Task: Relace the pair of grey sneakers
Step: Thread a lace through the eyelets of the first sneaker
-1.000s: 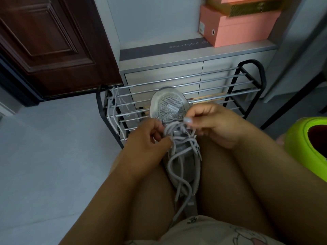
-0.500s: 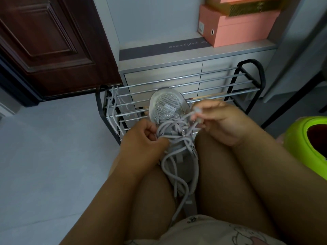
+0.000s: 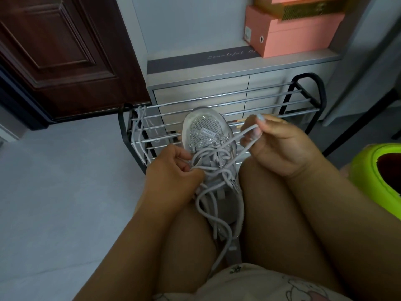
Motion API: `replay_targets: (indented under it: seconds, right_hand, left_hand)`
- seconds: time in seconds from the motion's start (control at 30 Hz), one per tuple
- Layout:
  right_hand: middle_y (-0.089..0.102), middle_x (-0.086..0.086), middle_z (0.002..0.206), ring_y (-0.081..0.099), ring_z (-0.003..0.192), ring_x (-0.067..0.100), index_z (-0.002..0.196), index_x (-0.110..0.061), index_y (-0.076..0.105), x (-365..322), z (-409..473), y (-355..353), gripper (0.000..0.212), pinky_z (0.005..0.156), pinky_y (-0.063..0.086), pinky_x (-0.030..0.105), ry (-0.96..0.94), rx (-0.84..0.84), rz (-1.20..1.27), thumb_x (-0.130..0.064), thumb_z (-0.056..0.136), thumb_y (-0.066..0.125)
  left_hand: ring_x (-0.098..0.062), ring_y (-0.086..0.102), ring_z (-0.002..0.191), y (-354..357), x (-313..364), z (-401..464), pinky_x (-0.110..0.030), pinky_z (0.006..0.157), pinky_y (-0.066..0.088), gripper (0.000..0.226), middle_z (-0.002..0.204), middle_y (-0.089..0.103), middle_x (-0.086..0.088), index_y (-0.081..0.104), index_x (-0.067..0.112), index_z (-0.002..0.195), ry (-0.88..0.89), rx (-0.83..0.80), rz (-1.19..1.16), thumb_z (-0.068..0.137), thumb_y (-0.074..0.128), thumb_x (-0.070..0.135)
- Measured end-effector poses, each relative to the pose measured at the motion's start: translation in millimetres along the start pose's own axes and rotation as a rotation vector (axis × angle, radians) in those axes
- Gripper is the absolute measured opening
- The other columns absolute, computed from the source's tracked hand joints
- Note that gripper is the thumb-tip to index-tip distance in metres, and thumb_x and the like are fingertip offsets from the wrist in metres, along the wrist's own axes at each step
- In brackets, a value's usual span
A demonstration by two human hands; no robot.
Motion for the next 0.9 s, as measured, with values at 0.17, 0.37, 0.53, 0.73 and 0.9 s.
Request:
replay_targets:
  seconds: [0.17, 0.37, 0.53, 0.73, 0.9]
  right_hand:
    - [0.044, 0.011, 0.049, 0.043, 0.047, 0.021, 0.053, -0.005, 0.054, 5, 1, 2, 0.017, 0.052, 0.044, 0.026, 0.072, 0.009, -0.203, 0.001, 0.068, 0.05]
    - [0.047, -0.009, 0.049, 0.042, 0.044, 0.001, 0.069, -0.01, 0.062, 14, -7, 29, 0.025, 0.045, 0.032, 0.012, -0.015, -0.133, -1.35, -0.03, 0.08, 0.071]
    - [0.052, -0.009, 0.048, 0.041, 0.041, -0.001, 0.07, -0.005, 0.061, 12, -16, 40, 0.017, 0.045, 0.034, 0.01, 0.039, -0.316, -0.84, -0.009, 0.087, 0.06]
    - [0.051, -0.001, 0.051, 0.041, 0.043, 0.005, 0.06, -0.015, 0.064, 18, -18, 28, 0.018, 0.044, 0.032, 0.016, 0.135, -0.354, -0.684, -0.011, 0.077, 0.06]
    - [0.055, 0.017, 0.069, 0.052, 0.055, 0.012, 0.069, -0.005, 0.066, 31, -20, 35, 0.01, 0.053, 0.04, 0.02, 0.225, -0.507, -0.926, -0.007, 0.079, 0.068]
  left_hand:
    - [-0.004, 0.056, 0.051, 3, 5, -2, -0.012, 0.044, 0.043, 0.015, 0.066, 0.063, 0.009, 0.057, 0.028, 0.074, 0.03, -0.023, -0.004, 0.064, 0.068, 0.025]
    - [-0.002, 0.051, 0.05, 9, 9, -3, -0.017, 0.046, 0.044, 0.012, 0.067, 0.062, 0.007, 0.057, 0.026, 0.071, 0.064, -0.086, 0.009, 0.063, 0.065, 0.03]
    - [0.0, 0.047, 0.046, 7, 7, -3, -0.01, 0.041, 0.038, 0.013, 0.065, 0.061, 0.005, 0.056, 0.02, 0.067, 0.059, -0.068, 0.005, 0.065, 0.068, 0.024]
    - [-0.006, 0.045, 0.049, 6, 7, 0, -0.017, 0.046, 0.039, 0.011, 0.063, 0.059, -0.01, 0.057, 0.012, 0.07, 0.027, -0.12, -0.025, 0.068, 0.067, 0.011]
    - [-0.014, 0.049, 0.059, 22, 26, 3, -0.03, 0.057, 0.042, 0.026, 0.066, 0.054, -0.015, 0.058, 0.009, 0.073, 0.067, -0.322, -0.096, 0.073, 0.064, 0.033]
Point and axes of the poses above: each hand's wrist, its own z-axis towards the middle knuckle, its own y-axis out of the palm, x = y × z, the point moved 8 cm from there along z, towards the middle knuckle
